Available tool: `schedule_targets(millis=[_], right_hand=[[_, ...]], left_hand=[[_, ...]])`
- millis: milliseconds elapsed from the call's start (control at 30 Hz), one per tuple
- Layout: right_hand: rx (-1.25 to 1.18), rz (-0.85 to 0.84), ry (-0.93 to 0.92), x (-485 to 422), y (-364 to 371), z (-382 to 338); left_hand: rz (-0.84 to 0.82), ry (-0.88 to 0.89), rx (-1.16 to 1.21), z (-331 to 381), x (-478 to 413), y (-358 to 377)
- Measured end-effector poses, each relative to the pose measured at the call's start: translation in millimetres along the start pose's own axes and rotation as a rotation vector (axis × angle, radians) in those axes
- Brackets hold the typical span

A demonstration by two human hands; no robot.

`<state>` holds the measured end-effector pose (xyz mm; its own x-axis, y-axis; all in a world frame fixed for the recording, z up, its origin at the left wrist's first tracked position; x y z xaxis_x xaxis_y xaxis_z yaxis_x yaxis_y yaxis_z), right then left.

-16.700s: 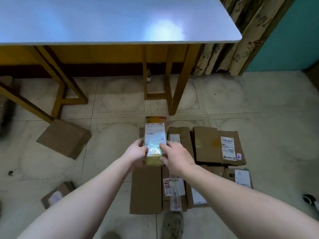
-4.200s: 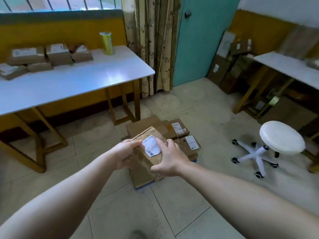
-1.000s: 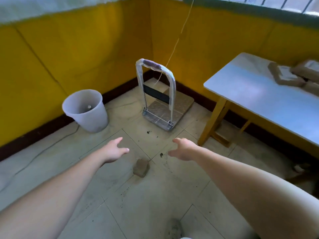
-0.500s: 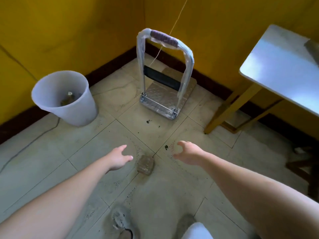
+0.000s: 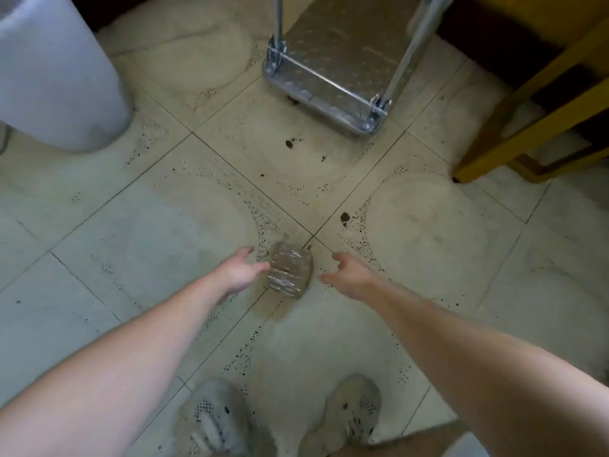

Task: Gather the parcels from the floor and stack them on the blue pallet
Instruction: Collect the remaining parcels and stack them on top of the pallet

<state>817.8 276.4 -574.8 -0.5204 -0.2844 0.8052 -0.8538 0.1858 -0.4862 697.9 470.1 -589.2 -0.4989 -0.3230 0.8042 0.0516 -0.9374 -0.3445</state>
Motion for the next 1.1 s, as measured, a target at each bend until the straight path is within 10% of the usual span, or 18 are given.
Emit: schedule_targets(millis=[533, 1100], right_hand=[[-0.631, -0.036, -0.005, -218, 160, 81], [-0.783, 0.18, -0.086, 166, -118, -11]], left_hand=[[-0.025, -0.102, 0.345, -132, -217, 134], [-0.06, 0.09, 0.225, 151, 135, 19]])
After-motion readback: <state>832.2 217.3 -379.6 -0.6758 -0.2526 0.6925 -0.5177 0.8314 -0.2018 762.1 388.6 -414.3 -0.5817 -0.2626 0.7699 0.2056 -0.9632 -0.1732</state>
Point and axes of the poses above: each hand's wrist, its own x-axis away from the middle knuckle, its own y-axis out of the palm, z = x × y, the point moved 9 cm from there along -x, towards the middle knuckle, and after that the axes turned 3 degrees about x, right-handed, at the moved point
